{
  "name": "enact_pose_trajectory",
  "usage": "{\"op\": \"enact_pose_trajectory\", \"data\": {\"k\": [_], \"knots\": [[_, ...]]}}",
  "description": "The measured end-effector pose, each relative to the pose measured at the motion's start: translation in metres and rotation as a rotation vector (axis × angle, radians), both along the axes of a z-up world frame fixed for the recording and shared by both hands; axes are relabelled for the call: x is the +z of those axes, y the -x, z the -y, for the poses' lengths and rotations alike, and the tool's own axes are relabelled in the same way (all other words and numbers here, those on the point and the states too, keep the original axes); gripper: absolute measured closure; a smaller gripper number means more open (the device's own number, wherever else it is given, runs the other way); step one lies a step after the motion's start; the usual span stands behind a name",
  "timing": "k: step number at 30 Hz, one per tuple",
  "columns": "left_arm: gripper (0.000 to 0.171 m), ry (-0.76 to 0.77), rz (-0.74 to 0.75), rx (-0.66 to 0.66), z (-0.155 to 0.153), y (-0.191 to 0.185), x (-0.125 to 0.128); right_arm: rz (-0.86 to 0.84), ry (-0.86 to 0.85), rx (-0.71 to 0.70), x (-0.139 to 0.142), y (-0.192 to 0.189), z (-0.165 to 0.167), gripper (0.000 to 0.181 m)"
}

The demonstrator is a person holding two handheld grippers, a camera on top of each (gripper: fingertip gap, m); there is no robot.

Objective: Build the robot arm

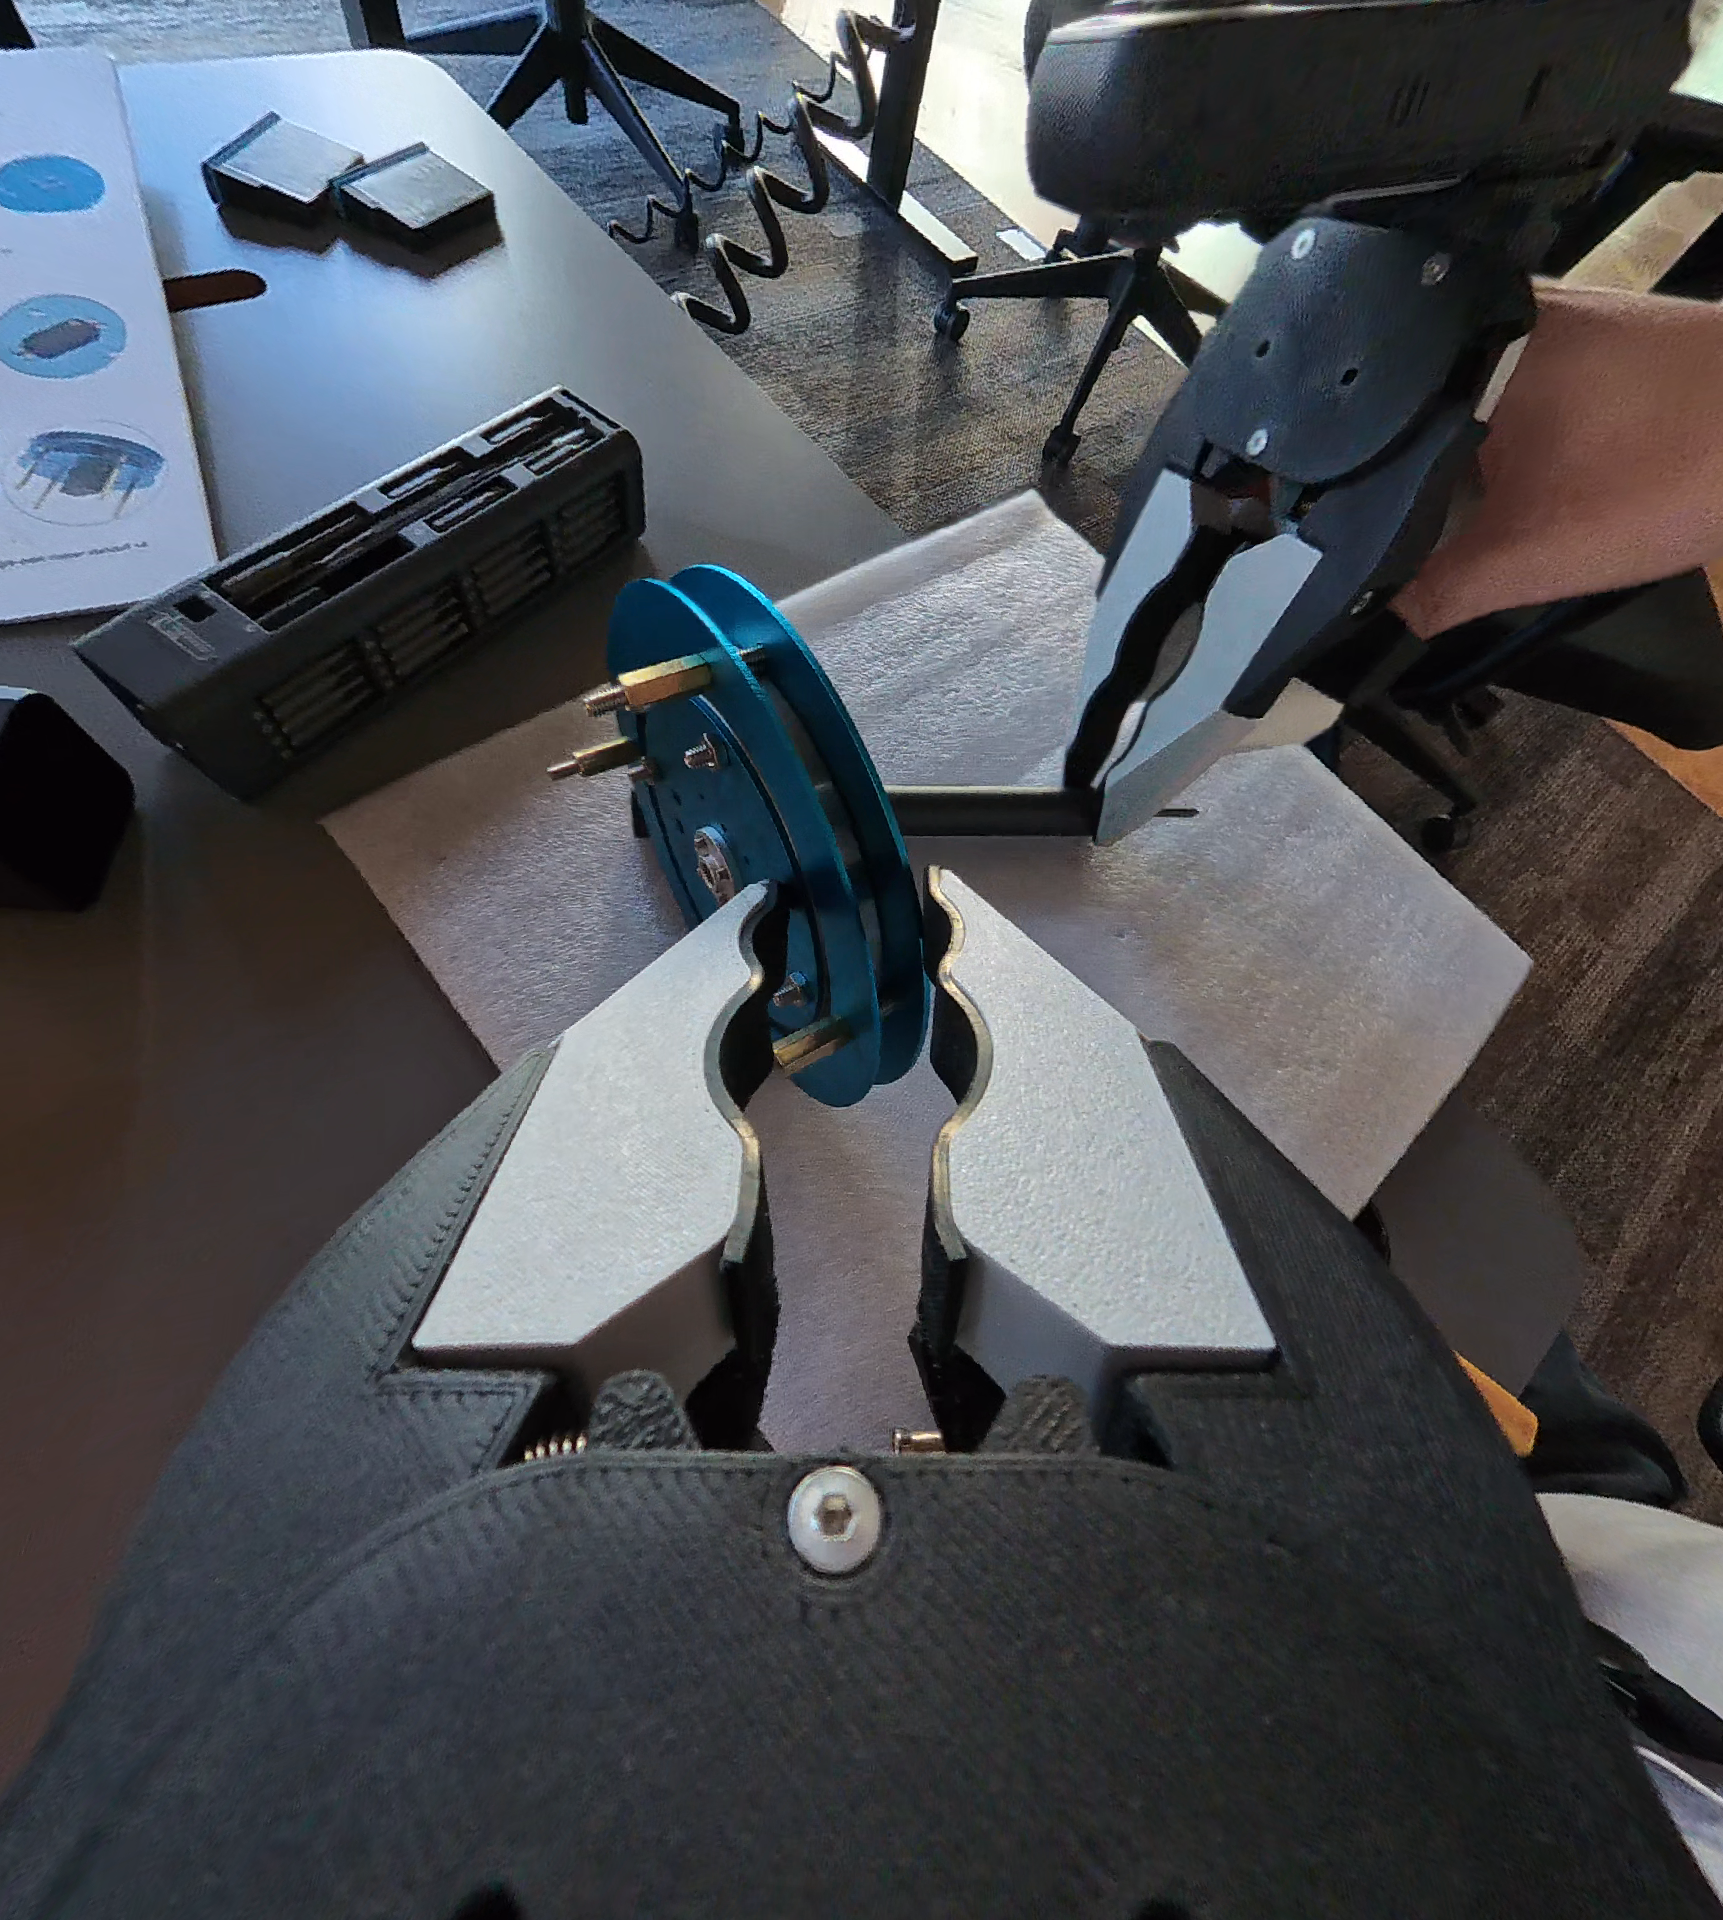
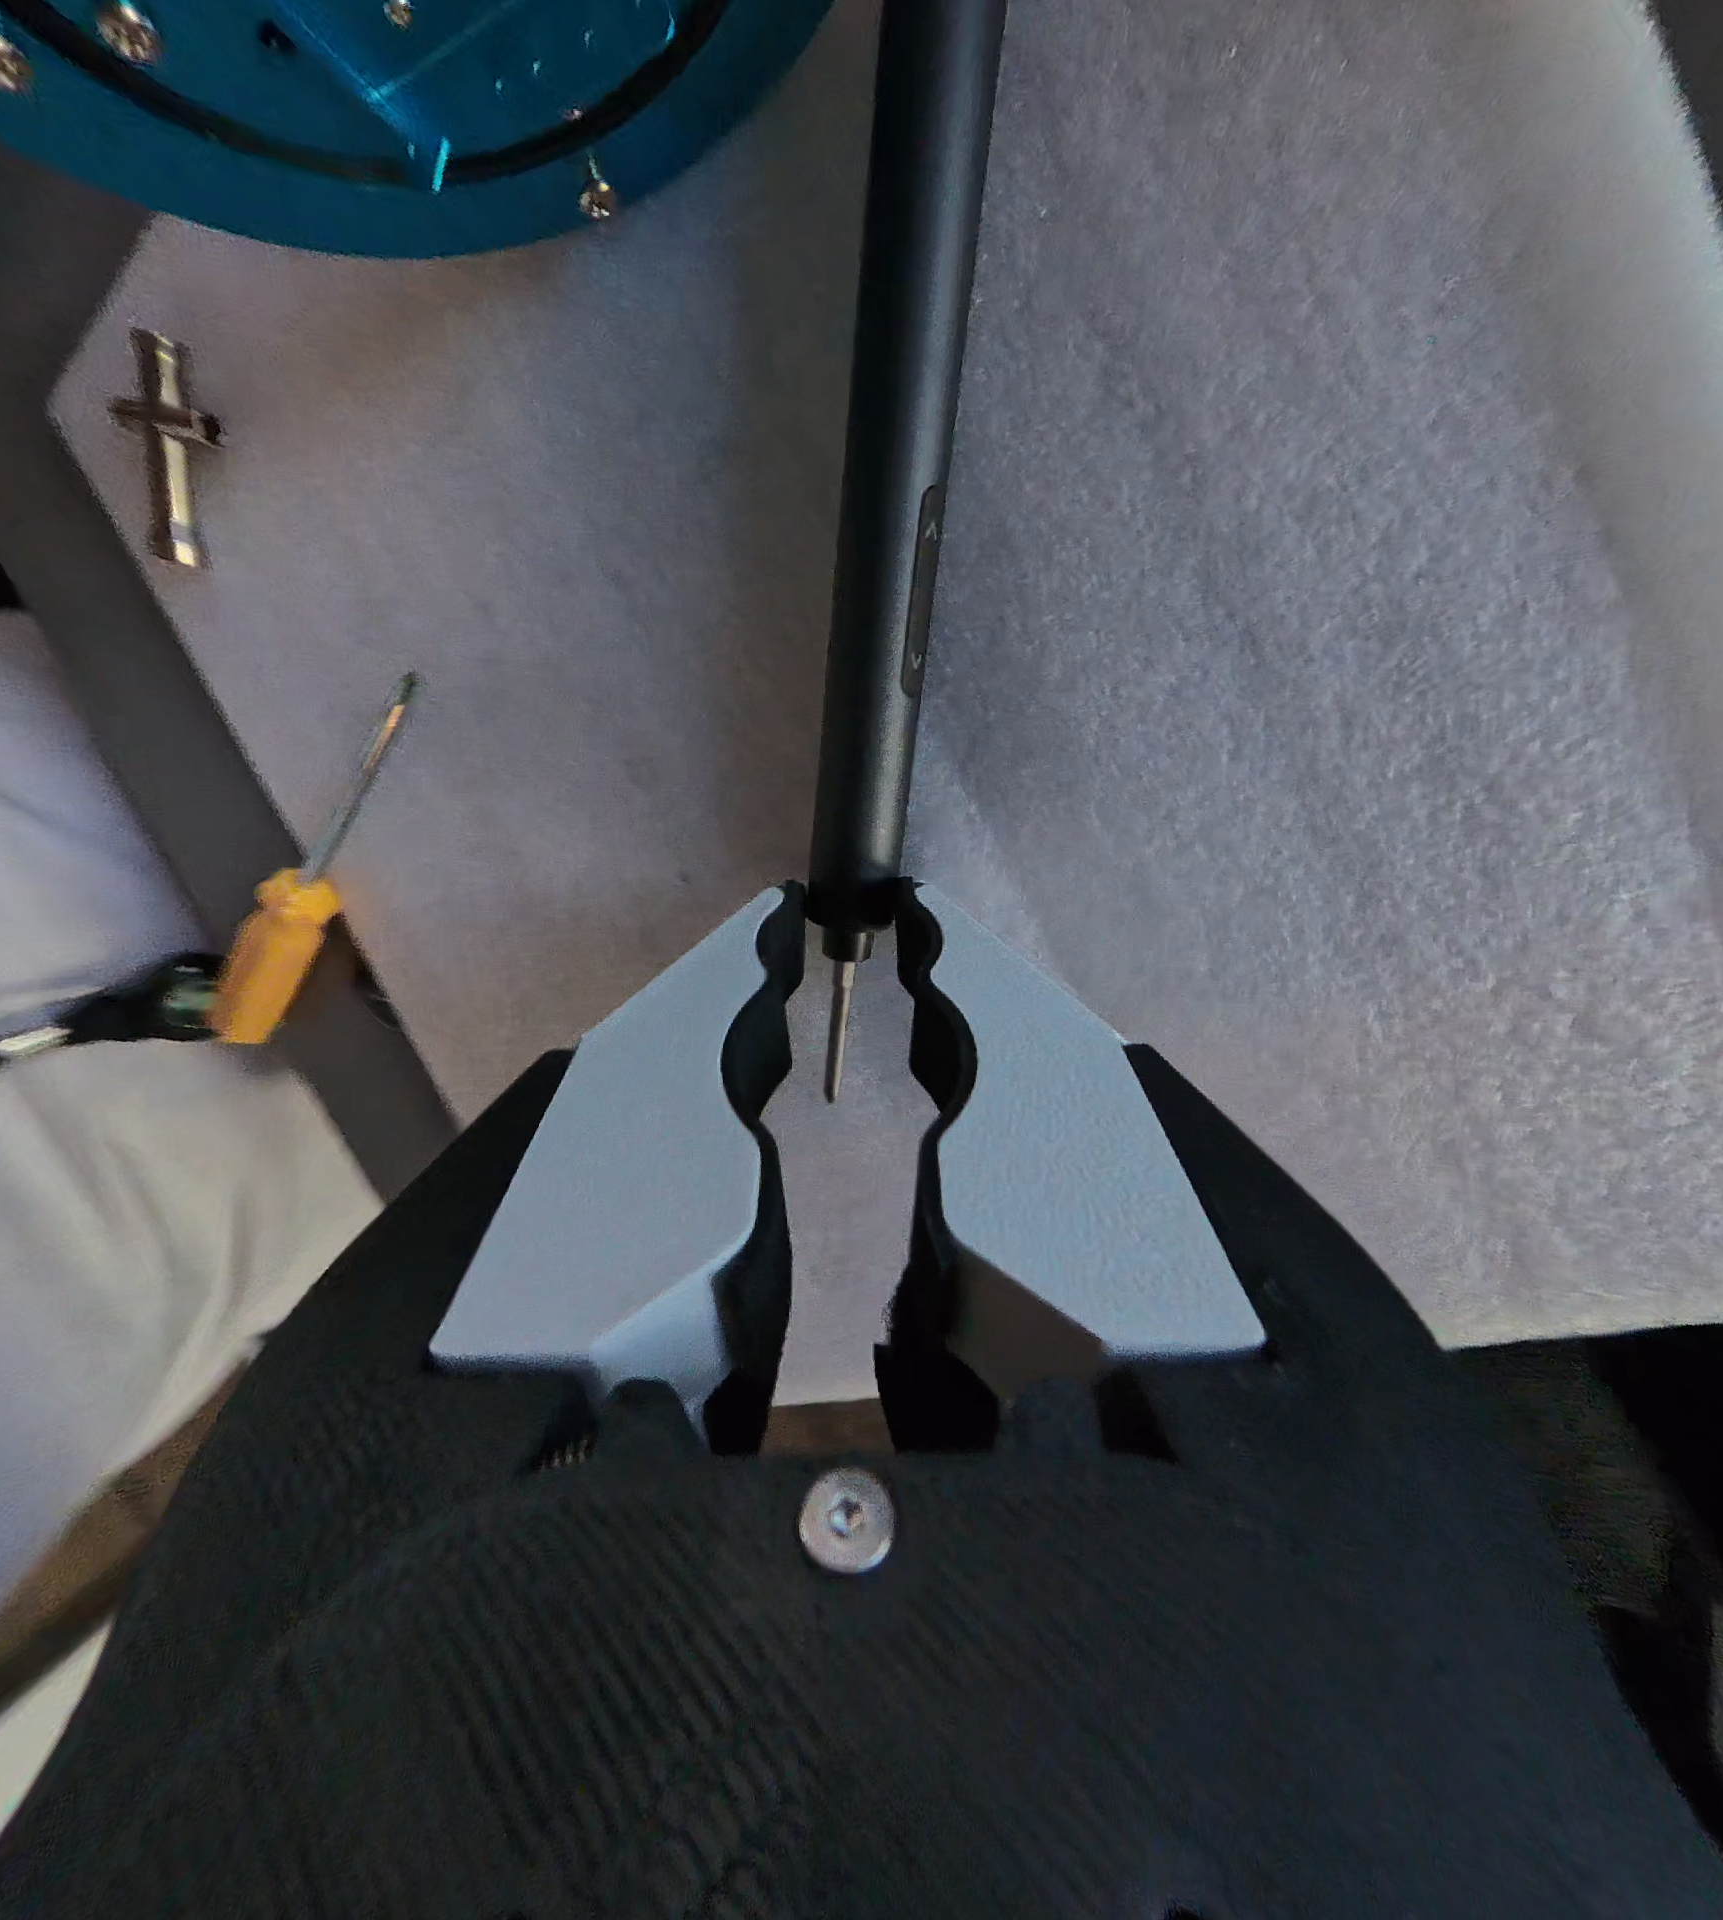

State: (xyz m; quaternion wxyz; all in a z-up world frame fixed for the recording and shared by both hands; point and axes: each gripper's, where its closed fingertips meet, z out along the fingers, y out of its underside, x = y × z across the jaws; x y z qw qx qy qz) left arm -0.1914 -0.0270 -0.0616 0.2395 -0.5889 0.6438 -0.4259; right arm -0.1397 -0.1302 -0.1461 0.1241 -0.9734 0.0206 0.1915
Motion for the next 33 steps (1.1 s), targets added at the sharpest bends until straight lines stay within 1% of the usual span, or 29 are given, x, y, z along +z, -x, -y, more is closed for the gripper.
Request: {"op": "enact_pose_trajectory", "data": {"k": [2, 4, 7, 9, 11, 12, 13, 14, 15, 16, 17, 19, 20, 22, 23, 24, 25, 28, 29, 30, 32, 33], "knots": [[0.149, 0.0, 0.003, 0.006, -0.003, 0.0, 0.001, -0.152, 0.029, -0.049, 0.008, 0.027, 0.0, 0.165], [0.149, 0.009, 0.007, 0.008, -0.004, 0.0, 0.001, -0.245, 0.031, -0.038, 0.012, 0.049, -0.004, 0.167], [0.149, 0.022, 0.011, 0.004, -0.005, 0.0, 0.001, -0.301, 0.034, 0.034, 0.018, 0.062, -0.003, 0.168], [0.149, 0.017, 0.008, 0.002, -0.005, 0.0, 0.001, -0.261, -0.04, 0.1, 0.027, 0.054, -0.009, 0.172], [0.149, 0.012, 0.007, 0.001, -0.005, 0.001, 0.001, -0.15, -0.255, 0.271, 0.046, 0.046, -0.023, 0.17], [0.149, 0.014, 0.008, 0.001, -0.005, 0.001, 0.001, -0.077, -0.393, 0.368, 0.059, 0.044, -0.031, 0.169], [0.149, 0.016, 0.009, 0.001, -0.005, 0.001, 0.001, -0.053, -0.553, 0.457, 0.076, 0.048, -0.036, 0.169], [0.149, 0.02, 0.01, 0.002, -0.005, 0.001, 0.001, -0.049, -0.723, 0.484, 0.096, 0.052, -0.043, 0.162], [0.149, 0.024, 0.01, 0.003, -0.005, 0.001, 0.001, -0.056, -0.877, 0.477, 0.111, 0.055, -0.05, 0.14], [0.149, 0.027, 0.011, 0.003, -0.005, 0.001, 0.001, -0.037, -0.985, 0.521, 0.115, 0.057, -0.053, 0.138], [0.149, 0.029, 0.012, 0.002, -0.005, 0.001, 0.001, 0.034, -0.96, 0.622, 0.101, 0.056, -0.052, 0.14], [0.149, 0.025, 0.01, -0.001, -0.004, 0.001, 0.001, 0.288, -0.675, 0.803, 0.054, 0.037, -0.047, 0.154], [0.149, 0.02, 0.008, -0.003, -0.003, 0.001, 0.0, 0.424, -0.586, 0.905, 0.041, 0.03, -0.047, 0.152], [0.149, 0.015, 0.006, -0.002, -0.003, 0.001, 0.0, 0.68, -0.587, 1.137, 0.034, 0.027, -0.059, 0.132], [0.149, 0.015, 0.006, 0.0, -0.003, 0.001, 0.0, 0.756, -0.585, 1.232, 0.031, 0.029, -0.064, 0.124], [0.149, 0.016, 0.006, 0.002, -0.003, 0.001, 0.0, 0.781, -0.553, 1.314, 0.026, 0.031, -0.065, 0.12], [0.149, 0.017, 0.007, 0.003, -0.003, 0.002, 0.0, 0.771, -0.518, 1.382, 0.02, 0.034, -0.064, 0.12], [0.149, 0.025, 0.007, 0.001, 0.0, 0.003, -0.001, 0.746, -0.421, 1.546, 0.003, 0.041, -0.062, 0.122], [0.149, 0.028, 0.005, -0.002, 0.001, 0.004, -0.002, 0.691, -0.354, 1.587, -0.001, 0.042, -0.055, 0.138], [0.149, 0.031, 0.004, -0.002, 0.001, 0.004, -0.002, 0.657, -0.29, 1.589, -0.003, 0.04, -0.052, 0.145], [0.149, 0.042, 0.005, 0.0, 0.001, 0.004, -0.002, 0.609, -0.21, 1.541, -0.003, 0.039, -0.051, 0.148], [0.149, 0.049, 0.007, 0.002, 0.001, 0.005, -0.002, 0.59, -0.187, 1.517, -0.002, 0.04, -0.051, 0.155]]}}
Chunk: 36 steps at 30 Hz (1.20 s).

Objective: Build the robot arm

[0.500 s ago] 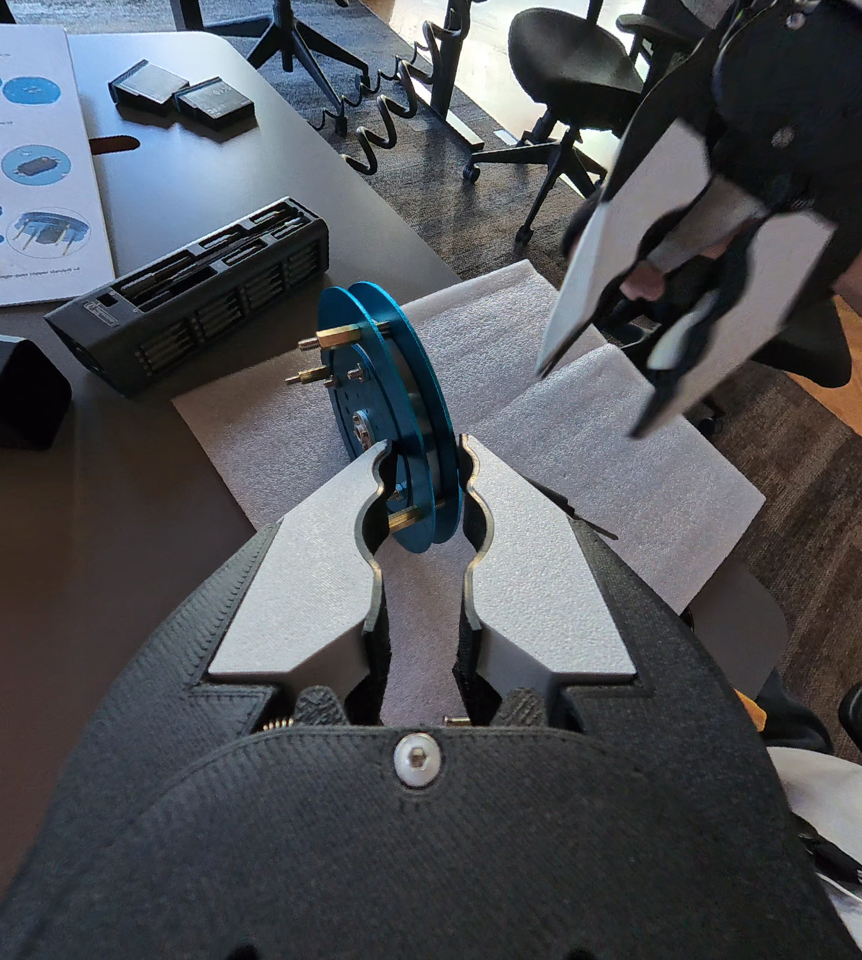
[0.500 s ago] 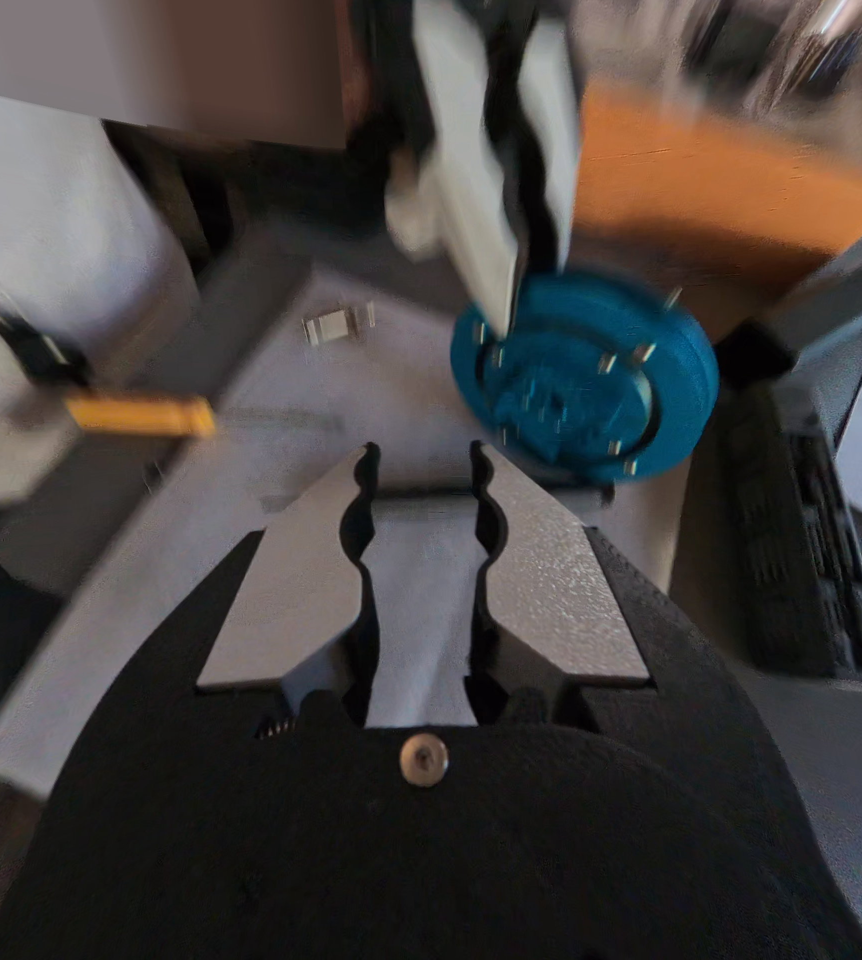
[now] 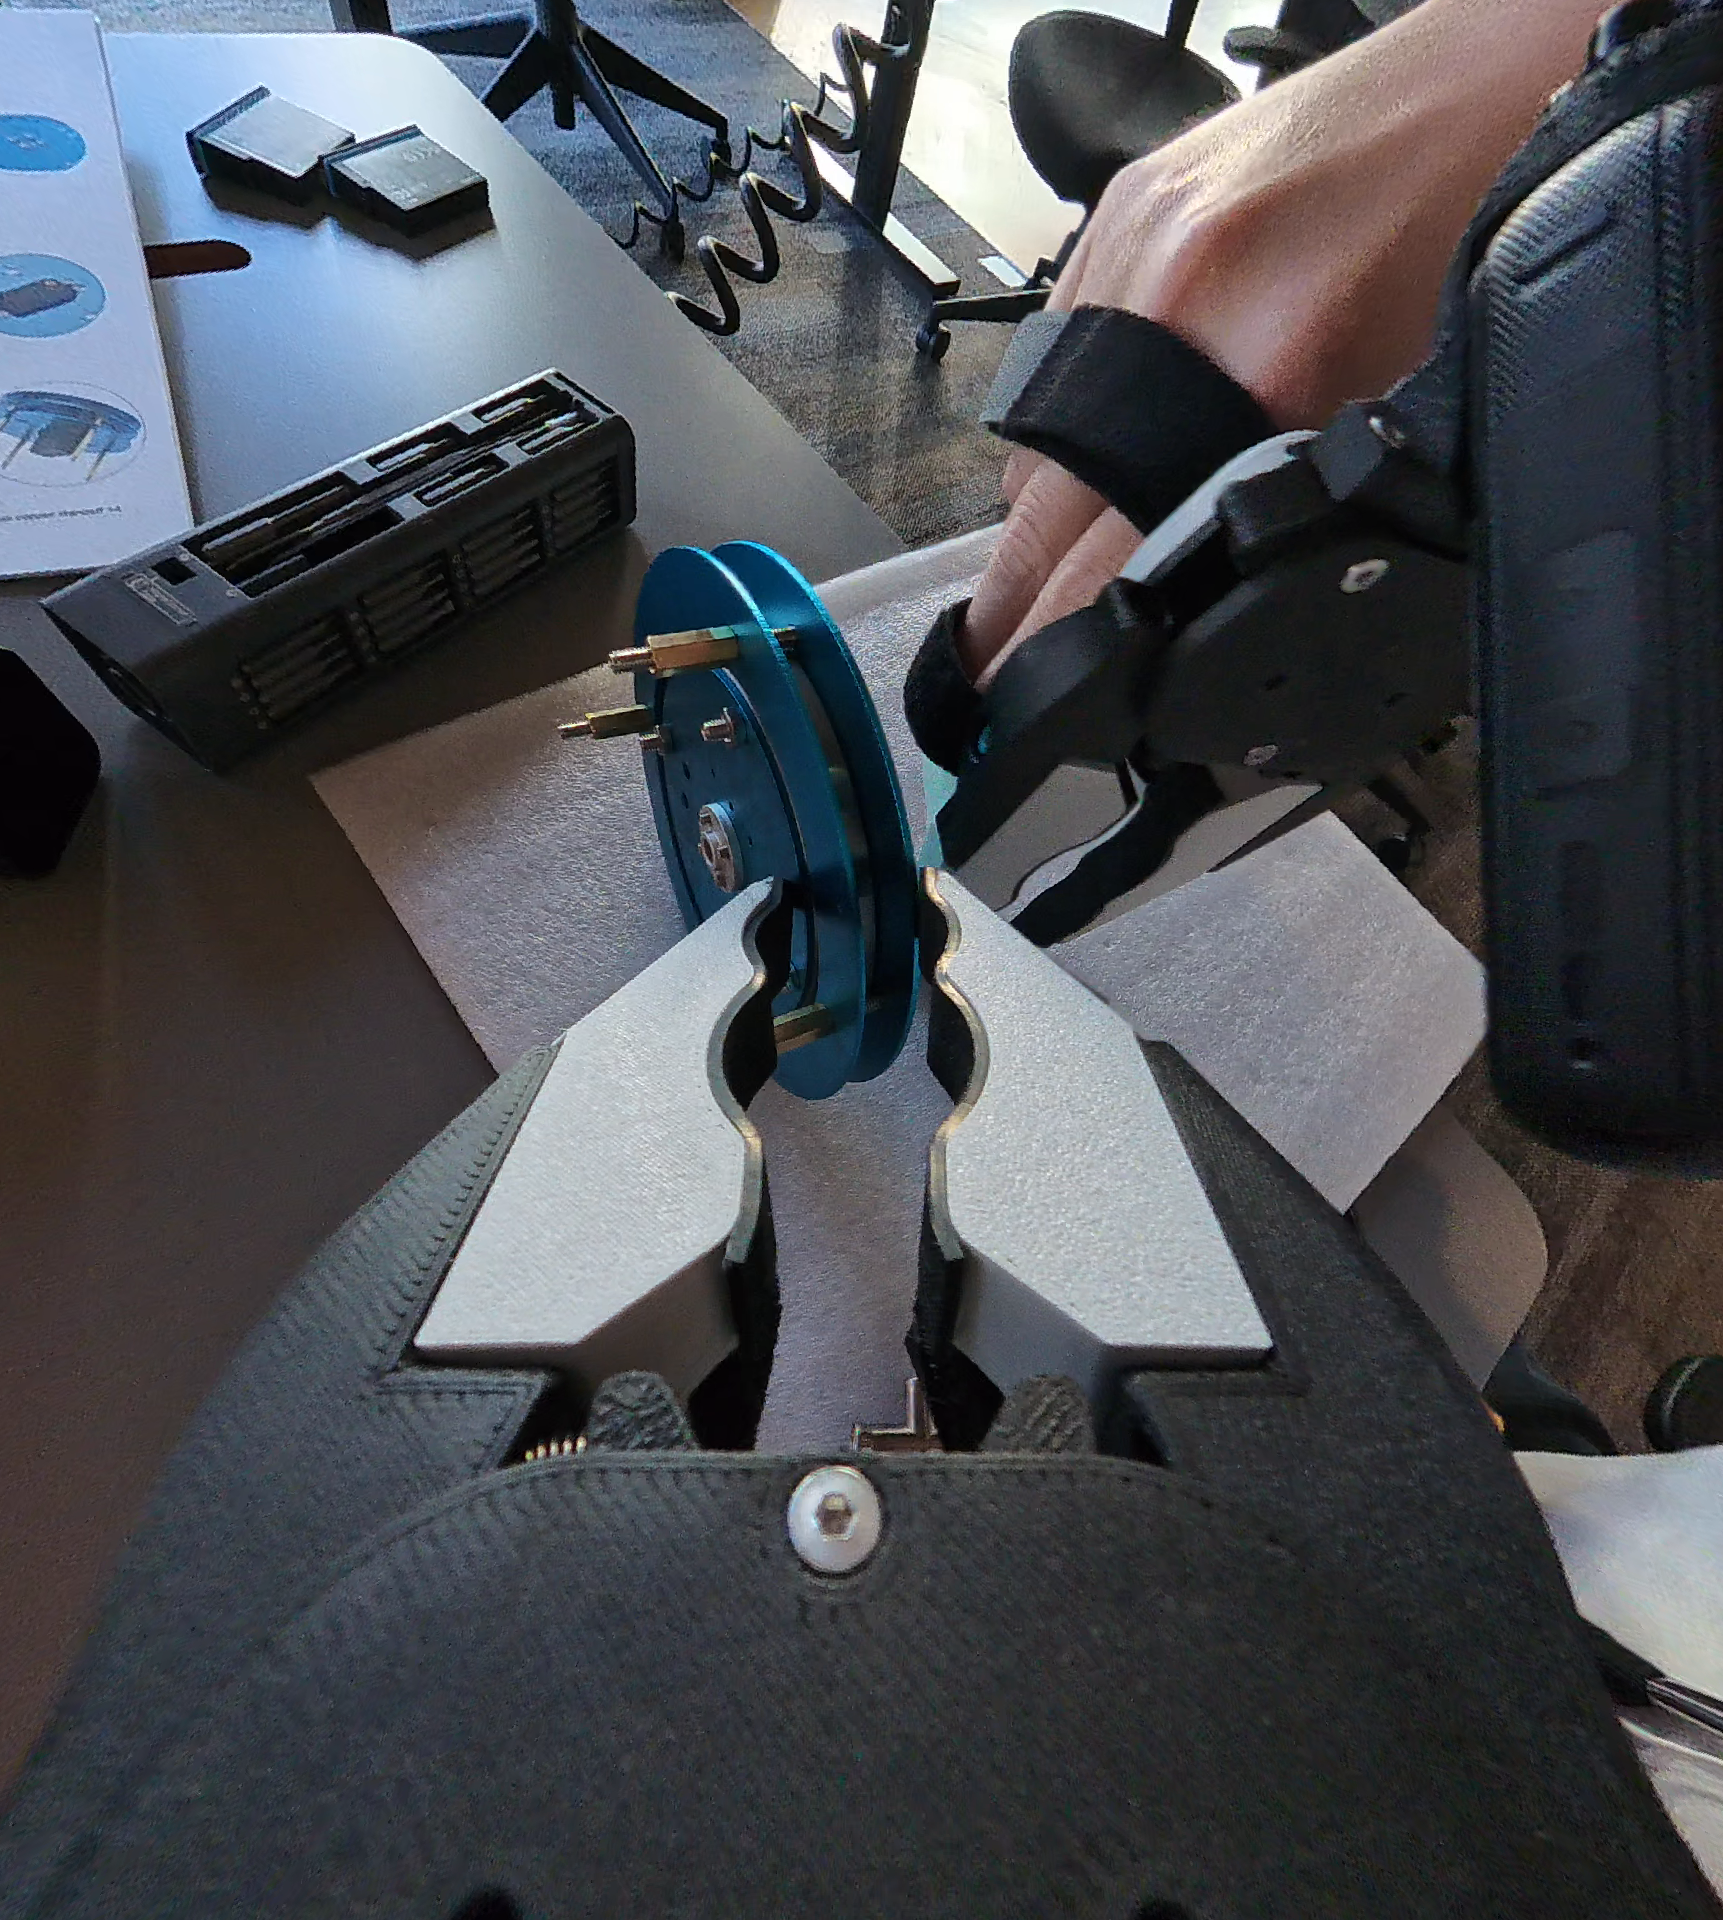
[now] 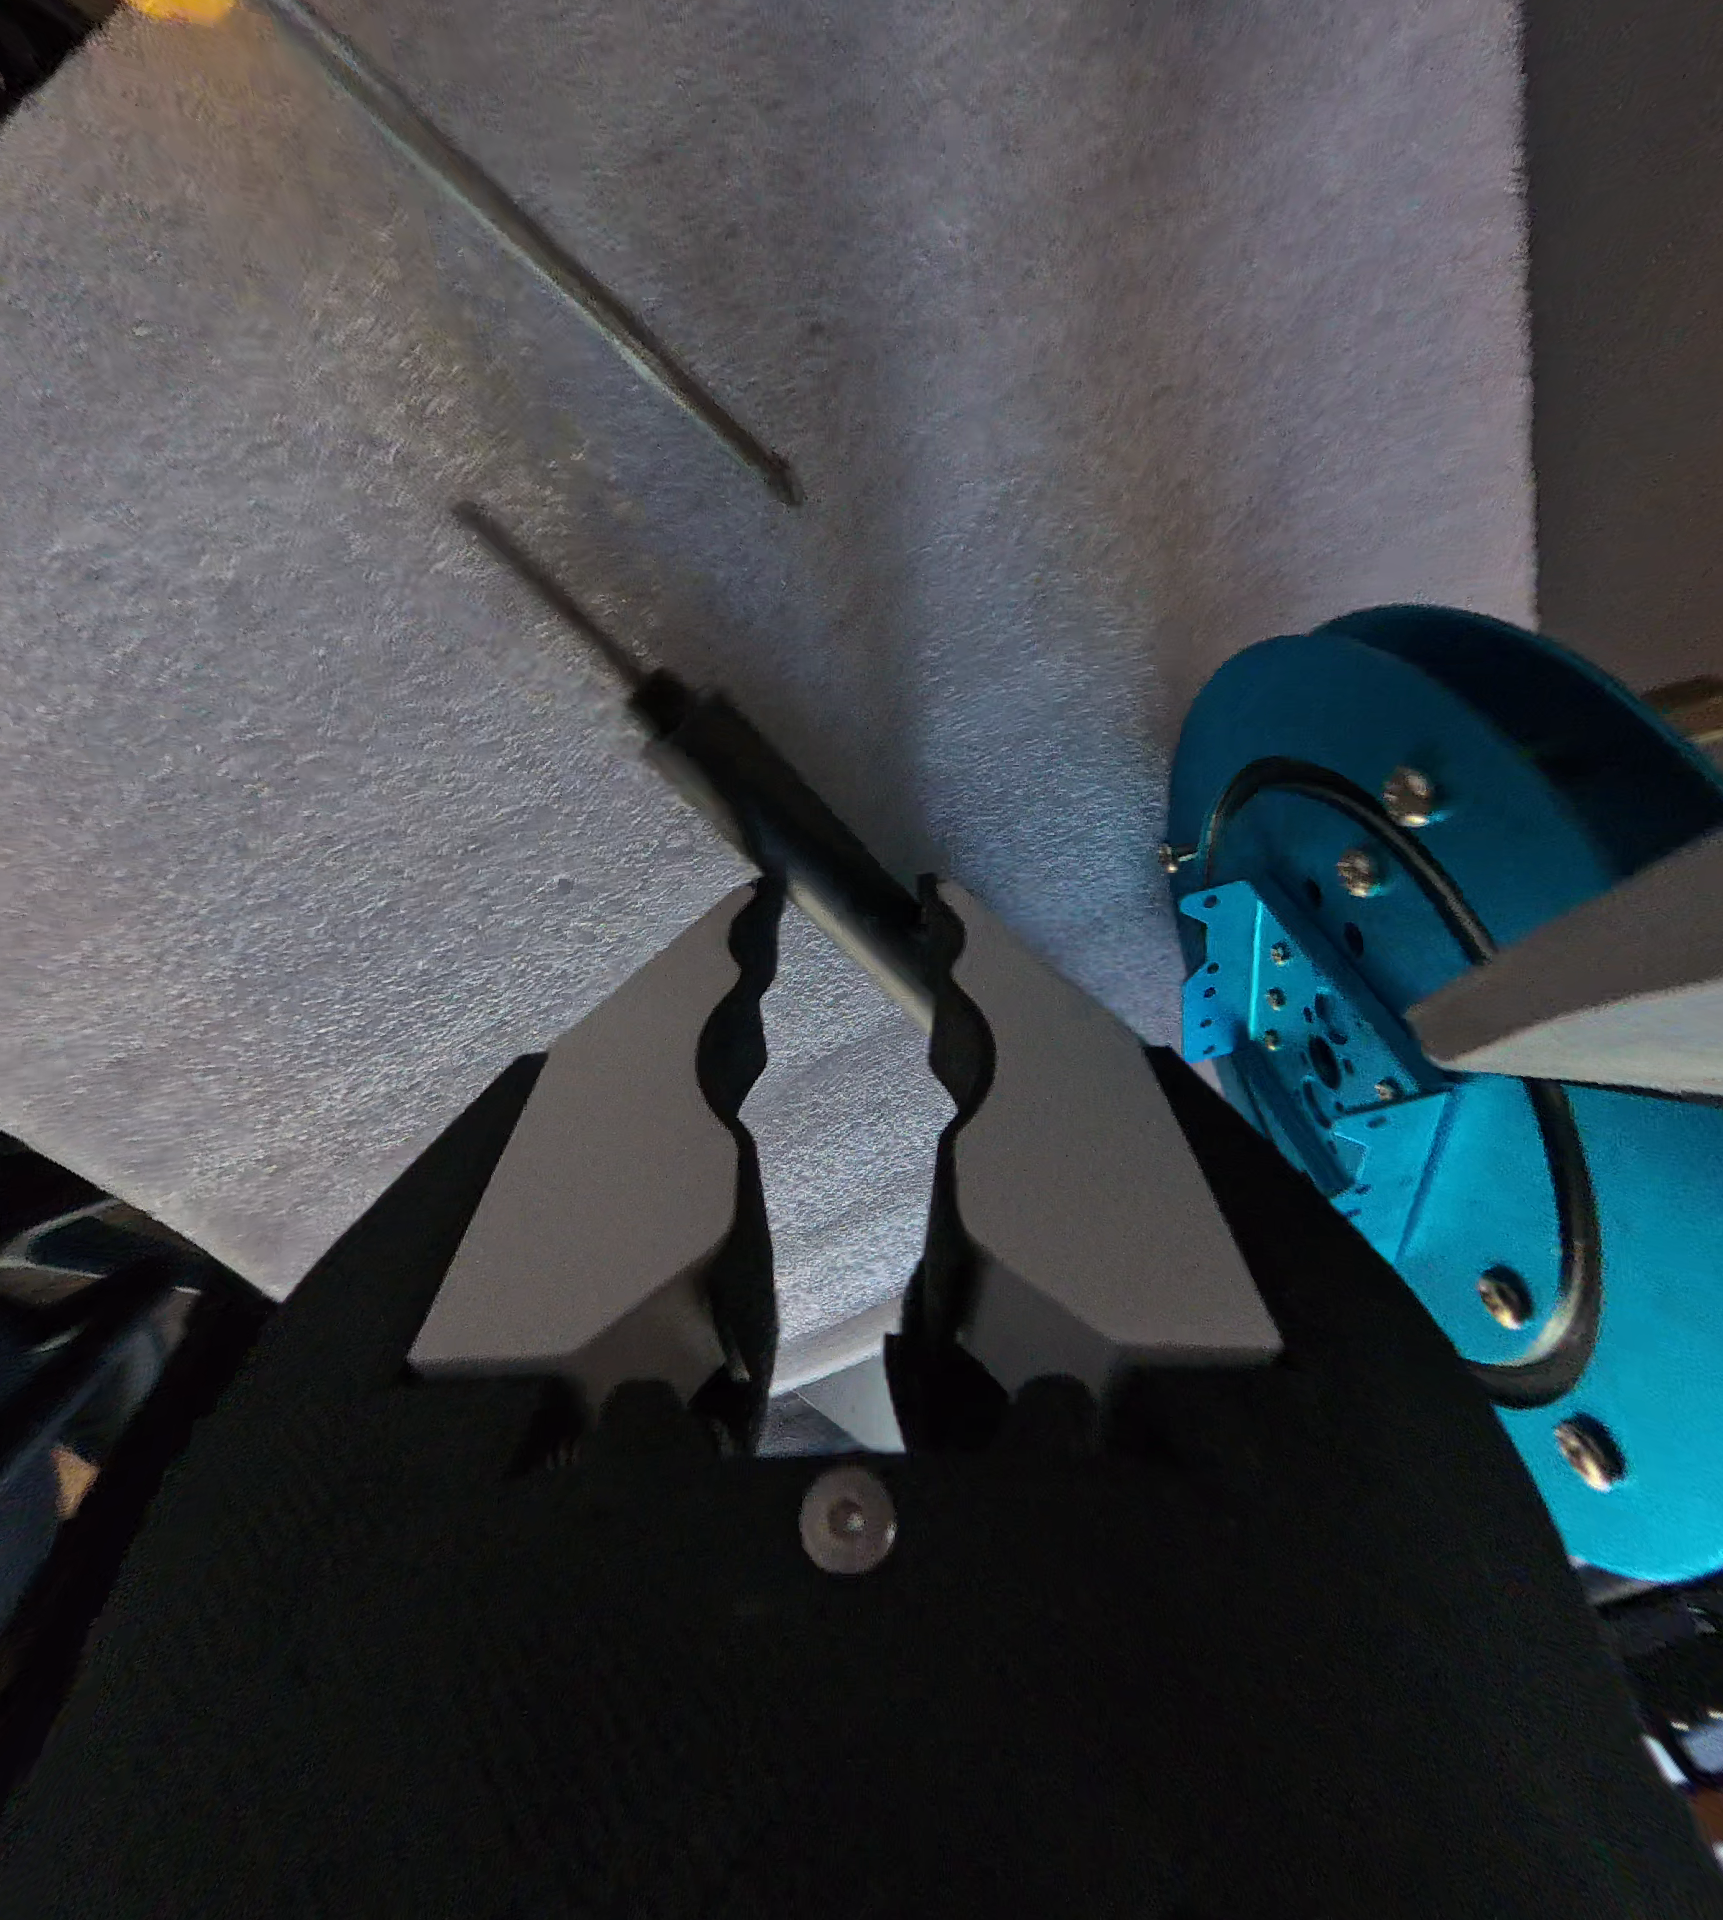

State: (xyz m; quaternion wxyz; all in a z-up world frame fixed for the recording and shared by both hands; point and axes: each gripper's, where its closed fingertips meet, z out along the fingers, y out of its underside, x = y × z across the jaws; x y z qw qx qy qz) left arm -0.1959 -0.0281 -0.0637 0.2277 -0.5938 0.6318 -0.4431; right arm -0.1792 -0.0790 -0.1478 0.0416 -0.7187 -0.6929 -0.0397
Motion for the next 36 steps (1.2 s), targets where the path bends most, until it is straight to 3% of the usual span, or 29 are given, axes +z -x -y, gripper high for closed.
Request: {"op": "enact_pose_trajectory", "data": {"k": [3, 5, 10, 14, 17, 22, 26, 27, 30, 33, 36], "knots": [[0.149, 0.012, 0.003, 0.002, 0.0, 0.001, 0.0, -0.019, 0.021, -0.078, 0.005, -0.001, 0.001, 0.164], [0.149, 0.02, 0.004, 0.003, -0.001, 0.002, -0.001, -0.038, 0.008, -0.201, 0.009, -0.005, -0.001, 0.164], [0.149, 0.044, 0.002, 0.006, -0.003, 0.002, 0.0, -0.148, 0.077, -0.71, 0.014, -0.02, 0.012, 0.164], [0.149, 0.04, 0.005, 0.005, -0.002, 0.002, 0.0, -0.202, 0.177, -1.104, 0.003, -0.025, 0.033, 0.163], [0.149, 0.04, 0.007, 0.003, -0.001, 0.002, -0.001, -0.308, 0.152, -1.247, -0.002, -0.019, 0.034, 0.162], [0.149, 0.038, 0.008, -0.007, 0.001, 0.003, -0.001, -0.588, 0.036, -1.256, 0.018, -0.014, 0.041, 0.155], [0.148, 0.046, 0.011, -0.012, 0.001, 0.004, -0.002, -1.046, -0.231, -1.186, 0.069, -0.005, 0.038, 0.151], [0.148, 0.05, 0.011, -0.015, 0.001, 0.005, -0.002, -1.197, -0.339, -1.117, 0.091, -0.002, 0.038, 0.146], [0.148, 0.055, 0.009, -0.024, 0.001, 0.006, -0.003, -1.637, -0.584, -0.772, 0.163, 0.023, 0.062, 0.165], [0.148, 0.057, 0.007, -0.028, 0.001, 0.007, -0.003, -1.834, -0.452, -0.575, 0.193, 0.054, 0.089, 0.18], [0.148, 0.05, 0.01, -0.029, 0.002, 0.007, -0.004, -1.966, -0.392, -0.376, 0.217, 0.079, 0.102, 0.169]]}}
